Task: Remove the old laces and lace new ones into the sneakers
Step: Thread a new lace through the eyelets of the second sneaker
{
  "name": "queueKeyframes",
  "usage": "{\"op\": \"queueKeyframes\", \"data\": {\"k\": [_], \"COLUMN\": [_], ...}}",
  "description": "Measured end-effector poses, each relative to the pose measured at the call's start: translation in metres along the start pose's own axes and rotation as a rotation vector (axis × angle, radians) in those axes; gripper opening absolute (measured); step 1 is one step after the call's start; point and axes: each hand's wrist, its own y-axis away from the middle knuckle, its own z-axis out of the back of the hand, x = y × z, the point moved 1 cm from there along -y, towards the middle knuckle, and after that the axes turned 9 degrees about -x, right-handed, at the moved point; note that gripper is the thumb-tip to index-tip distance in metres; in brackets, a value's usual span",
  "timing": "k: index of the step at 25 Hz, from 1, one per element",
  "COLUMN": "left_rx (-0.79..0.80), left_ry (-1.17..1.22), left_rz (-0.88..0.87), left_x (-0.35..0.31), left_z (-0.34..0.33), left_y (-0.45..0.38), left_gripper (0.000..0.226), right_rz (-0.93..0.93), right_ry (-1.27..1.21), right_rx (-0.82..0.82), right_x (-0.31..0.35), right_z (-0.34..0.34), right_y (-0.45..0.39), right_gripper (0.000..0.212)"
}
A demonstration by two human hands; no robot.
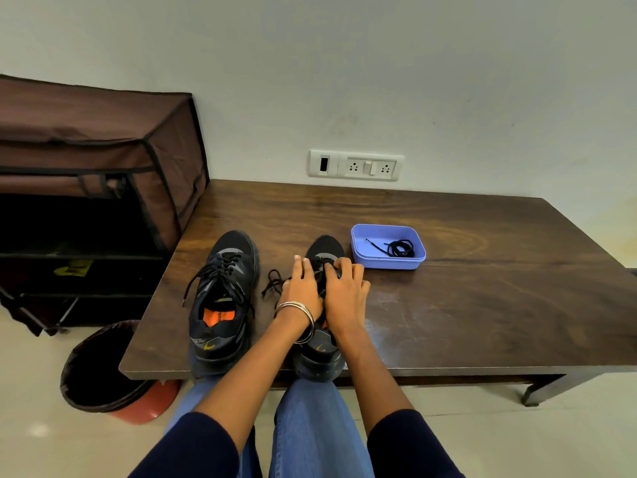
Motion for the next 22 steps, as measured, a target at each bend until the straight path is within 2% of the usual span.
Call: {"op": "queueKeyframes", "data": {"k": [2, 4, 7, 9, 11, 16, 19, 22], "left_rx": [0.029, -0.031, -0.303, -0.303, -0.254, -0.283, -0.294, -0.297], "left_ry": [0.054, 0.033, -0.108, -0.089, -0.032, 0.032, 0.072, 0.102], "left_rz": [0.107, 0.123, -0.014, -0.064, -0.064, 0.013, 0.056, 0.067], "left_x": [0.001, 0.000, 0.000, -0.001, 0.001, 0.007, 0.006, 0.006], "left_z": [-0.002, -0.003, 0.001, 0.001, -0.001, -0.008, -0.011, -0.014], "left_y": [0.001, 0.004, 0.008, 0.006, 0.004, 0.003, 0.002, 0.003], "left_gripper": [0.086, 0.082, 0.046, 0.031, 0.030, 0.031, 0.032, 0.032], "right_rz": [-0.025, -0.019, 0.045, 0.067, 0.035, -0.141, -0.314, -0.549], "right_ry": [0.011, 0.026, 0.046, 0.053, 0.018, -0.180, -0.479, -0.750], "right_rx": [0.052, 0.076, 0.076, 0.068, 0.090, 0.204, 0.059, -0.078], "right_x": [-0.002, -0.001, -0.001, -0.003, -0.003, -0.004, -0.010, -0.011], "right_z": [-0.001, -0.002, -0.005, -0.006, -0.007, -0.008, -0.010, -0.008], "right_y": [-0.001, -0.002, -0.004, -0.008, -0.016, -0.035, -0.031, -0.026], "right_gripper": [0.053, 0.058, 0.051, 0.040, 0.032, 0.019, 0.002, 0.010]}}
